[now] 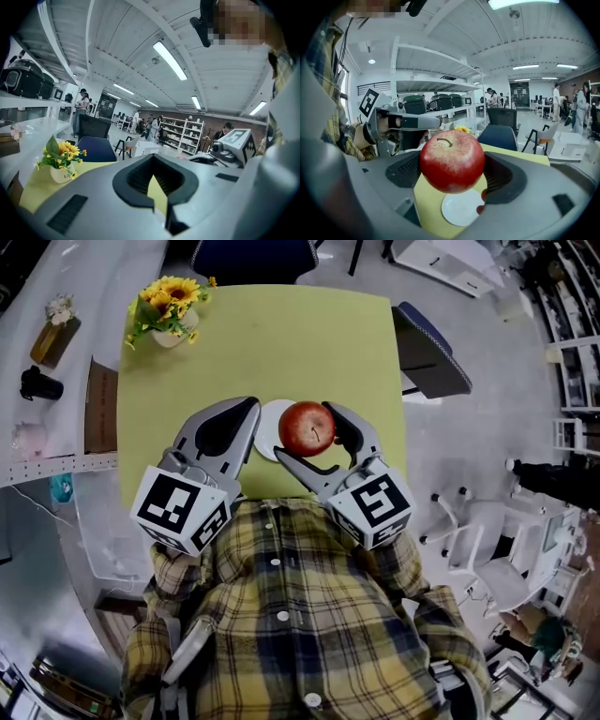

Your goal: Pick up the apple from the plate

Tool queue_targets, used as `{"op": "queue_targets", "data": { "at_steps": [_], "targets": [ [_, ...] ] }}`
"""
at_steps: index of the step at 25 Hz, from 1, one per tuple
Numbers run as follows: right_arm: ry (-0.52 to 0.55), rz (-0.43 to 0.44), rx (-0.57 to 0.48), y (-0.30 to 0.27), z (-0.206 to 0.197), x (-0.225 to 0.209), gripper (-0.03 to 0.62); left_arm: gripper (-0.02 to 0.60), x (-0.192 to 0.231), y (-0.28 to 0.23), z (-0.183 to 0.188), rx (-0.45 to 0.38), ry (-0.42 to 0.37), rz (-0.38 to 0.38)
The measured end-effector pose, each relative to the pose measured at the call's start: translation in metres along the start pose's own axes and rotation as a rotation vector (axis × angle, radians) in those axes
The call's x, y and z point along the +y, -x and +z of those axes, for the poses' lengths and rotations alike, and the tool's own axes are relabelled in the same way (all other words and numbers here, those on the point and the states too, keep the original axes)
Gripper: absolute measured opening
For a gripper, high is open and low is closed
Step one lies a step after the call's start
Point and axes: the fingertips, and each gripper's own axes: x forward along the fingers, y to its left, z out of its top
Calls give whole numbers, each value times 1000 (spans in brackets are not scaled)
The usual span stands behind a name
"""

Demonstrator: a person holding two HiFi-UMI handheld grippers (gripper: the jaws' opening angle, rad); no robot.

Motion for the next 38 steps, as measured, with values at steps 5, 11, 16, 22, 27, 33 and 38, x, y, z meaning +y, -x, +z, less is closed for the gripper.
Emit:
{"op": "queue_targets", "data": {
  "at_steps": [5, 11, 16, 22, 27, 33, 38],
  "targets": [
    [4, 16, 8, -2, -1, 1, 393, -2, -1, -2, 1, -2, -19, 6],
    [6, 34, 6, -3, 0, -3, 393, -2, 0, -7, 4, 0, -31, 10],
    [7, 38, 12, 0, 0, -7, 393, -2, -2, -11, 4, 8, -32, 6],
    [-5, 35, 19, 3, -2, -13, 393, -2, -6, -16, 2, 16, -36, -8],
    [4, 26, 21, 4, -4, -14, 393, -2, -6, -14, 2, 16, -36, -1],
    [4, 33, 22, 3, -6, -10, 393, -2, -2, -7, 1, 10, -32, 17],
    [1, 35, 29, 0, -9, -6, 393, -2, 1, -4, -4, 14, -27, 21]
  ]
}}
